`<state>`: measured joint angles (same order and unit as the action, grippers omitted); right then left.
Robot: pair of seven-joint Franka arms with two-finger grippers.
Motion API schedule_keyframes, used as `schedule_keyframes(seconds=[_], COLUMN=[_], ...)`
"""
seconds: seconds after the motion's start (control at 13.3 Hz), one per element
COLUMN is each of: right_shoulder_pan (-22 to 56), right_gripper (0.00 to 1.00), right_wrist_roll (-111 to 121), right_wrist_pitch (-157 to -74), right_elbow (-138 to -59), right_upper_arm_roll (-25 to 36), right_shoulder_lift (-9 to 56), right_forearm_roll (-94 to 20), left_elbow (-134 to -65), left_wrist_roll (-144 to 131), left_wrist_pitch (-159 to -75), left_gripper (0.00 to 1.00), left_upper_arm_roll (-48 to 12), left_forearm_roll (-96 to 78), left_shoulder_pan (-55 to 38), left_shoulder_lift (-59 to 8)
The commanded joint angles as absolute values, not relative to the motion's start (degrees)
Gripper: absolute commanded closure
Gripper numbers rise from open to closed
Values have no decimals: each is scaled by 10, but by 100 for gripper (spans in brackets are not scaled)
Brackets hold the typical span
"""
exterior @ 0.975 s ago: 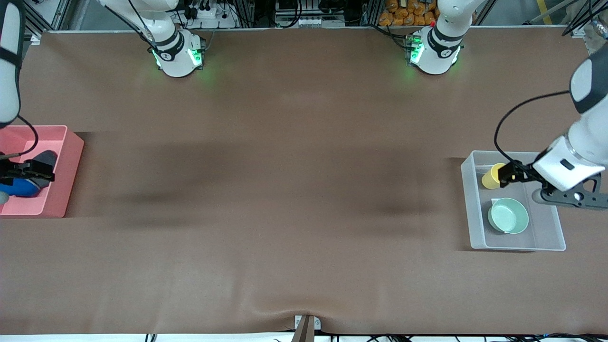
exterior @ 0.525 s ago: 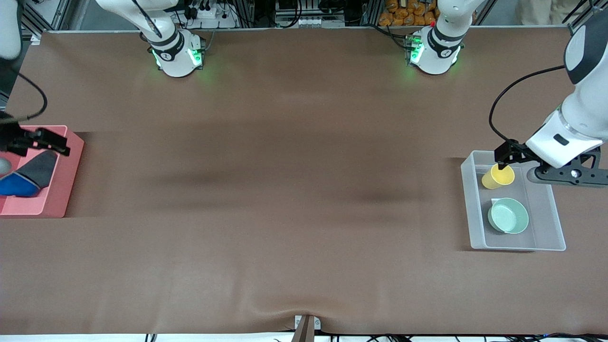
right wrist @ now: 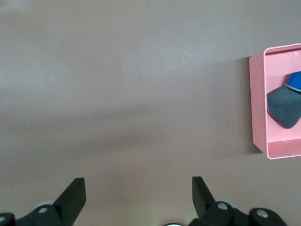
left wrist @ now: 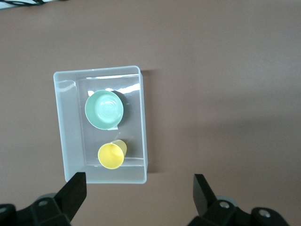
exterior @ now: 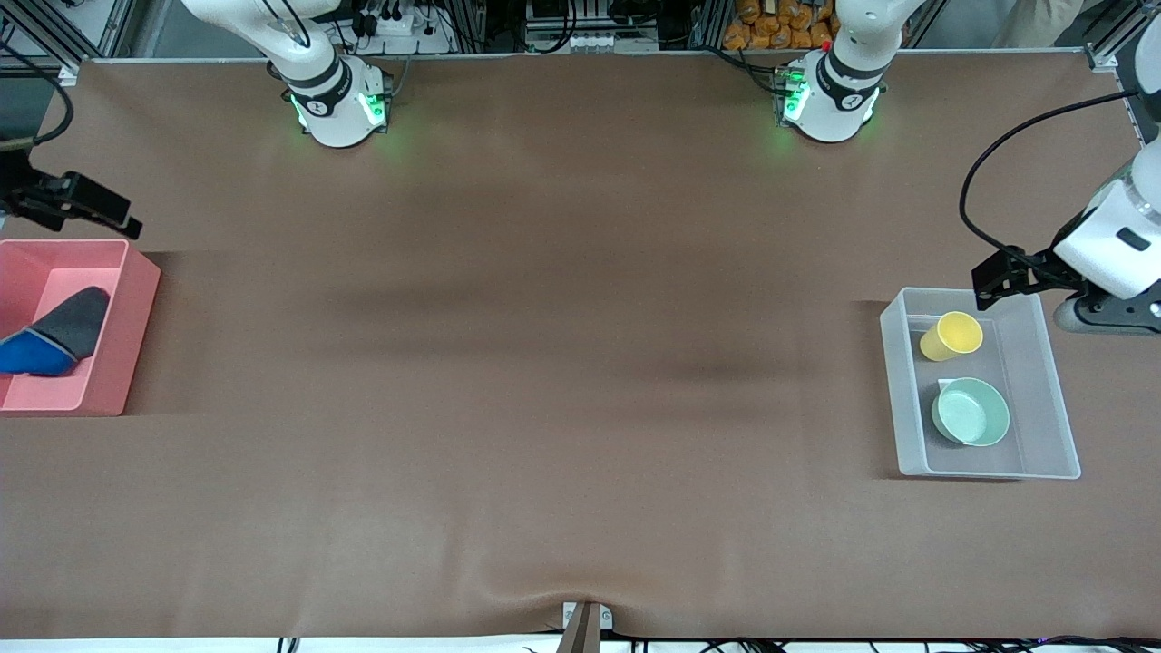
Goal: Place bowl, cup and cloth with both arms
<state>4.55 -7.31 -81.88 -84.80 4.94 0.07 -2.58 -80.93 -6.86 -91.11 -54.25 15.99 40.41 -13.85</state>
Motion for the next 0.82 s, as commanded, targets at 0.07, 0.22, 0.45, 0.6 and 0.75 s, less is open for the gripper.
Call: schedule_keyframes(seconds=[0.07,0.22,0.45,0.6,0.75], right_shoulder_pan=[-51,-50,-40,-33,-33], right_gripper=[0,0,0,0,0], right_wrist_roll=[-79,-61,-22,-21,-21], right_wrist_pitch=[-810,-808,-809,-809,-809], right_elbow=[-865,-866,-865,-866,-865], right_upper_arm_roll=[-47,-30,0,2,0], right_shoulder_lift=[-25,-24,-24,-23,-23], right_forearm_roll=[-26,-25,-25,-19,-11], left_elbow=[-788,-789,-793,-794,-795], left_wrist_roll=[-72,-70,-73,-75,-76], left_wrist_pitch=[-870,-867,-867,-861,-860], left_gripper=[0,0,0,0,0], left_upper_arm_roll=[-545,-539,-410,-272,-175], left_forearm_roll=[110,92,50,1,-22], left_shoulder_pan=[409,403,292,168,84], left_shoulder_lift=[-125,-95,-54,-27,-23])
